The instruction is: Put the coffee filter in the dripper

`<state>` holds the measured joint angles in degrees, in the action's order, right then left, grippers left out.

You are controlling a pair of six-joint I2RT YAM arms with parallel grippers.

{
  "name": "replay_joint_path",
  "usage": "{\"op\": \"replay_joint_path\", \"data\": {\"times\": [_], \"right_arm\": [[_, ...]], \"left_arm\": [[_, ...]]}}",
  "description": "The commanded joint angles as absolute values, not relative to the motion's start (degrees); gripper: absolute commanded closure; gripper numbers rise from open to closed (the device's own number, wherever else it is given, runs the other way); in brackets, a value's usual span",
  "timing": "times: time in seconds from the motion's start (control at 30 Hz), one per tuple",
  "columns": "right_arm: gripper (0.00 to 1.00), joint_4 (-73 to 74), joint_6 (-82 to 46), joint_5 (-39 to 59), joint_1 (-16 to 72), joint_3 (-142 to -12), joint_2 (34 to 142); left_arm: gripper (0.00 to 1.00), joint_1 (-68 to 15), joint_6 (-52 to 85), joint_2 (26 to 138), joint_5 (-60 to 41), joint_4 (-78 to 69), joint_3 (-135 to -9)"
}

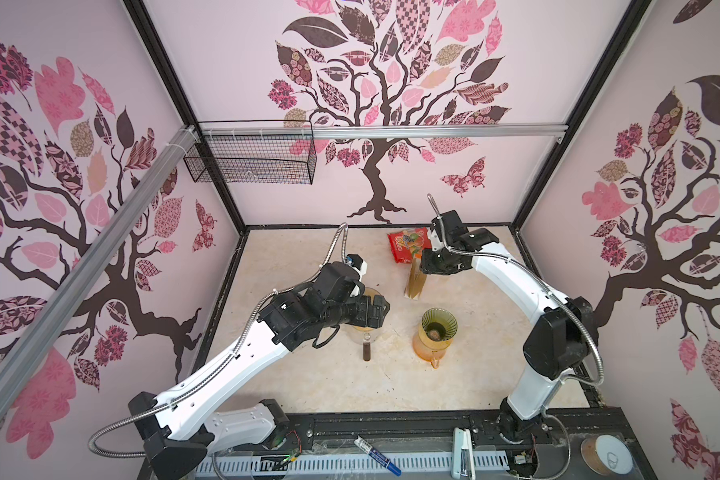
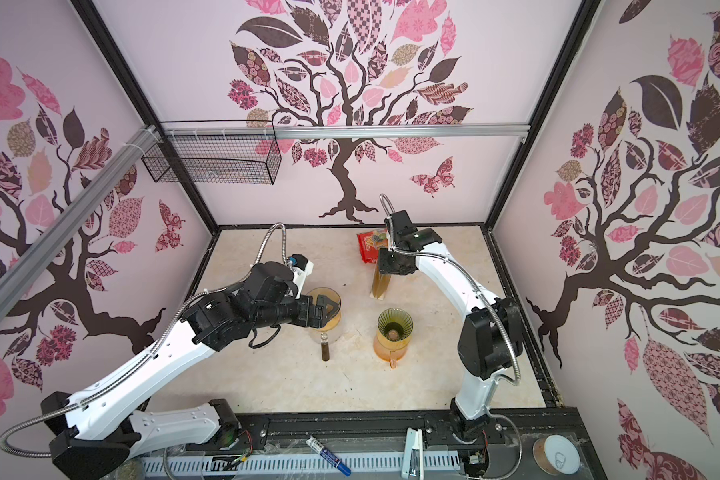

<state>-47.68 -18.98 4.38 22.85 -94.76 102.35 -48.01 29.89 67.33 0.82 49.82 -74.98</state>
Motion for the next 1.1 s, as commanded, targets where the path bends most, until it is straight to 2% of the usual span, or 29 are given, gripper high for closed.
{"op": "replay_joint_path", "data": {"times": [0.0, 0.17, 0.37, 0.73, 1.07], "right_arm": [[0.63, -47.99, -16.34, 2.59, 23.07, -98.39, 105.69], [0.69, -49.35, -14.81, 2.07, 23.01, -102.95, 110.09], [0.70, -48.43, -14.23, 3.08, 23.12, -104.60, 113.38], [0.72, -50.76, -12.46, 2.15, 23.12, -107.81, 118.64], [0.77, -50.91, -12.26, 1.93, 23.14, -110.44, 121.78]], "left_arm": [[0.03, -47.76, 26.08, 65.31, -0.43, 51.54, -78.34], [0.03, -47.73, 25.71, 62.35, -0.74, 50.75, -75.55], [0.03, -47.72, 21.39, 59.95, 4.27, 50.50, -74.41], [0.03, -47.72, 16.99, 66.24, 3.78, 51.96, -77.81], [0.03, -47.64, 16.41, 66.09, 4.75, 52.08, -77.53]]}}
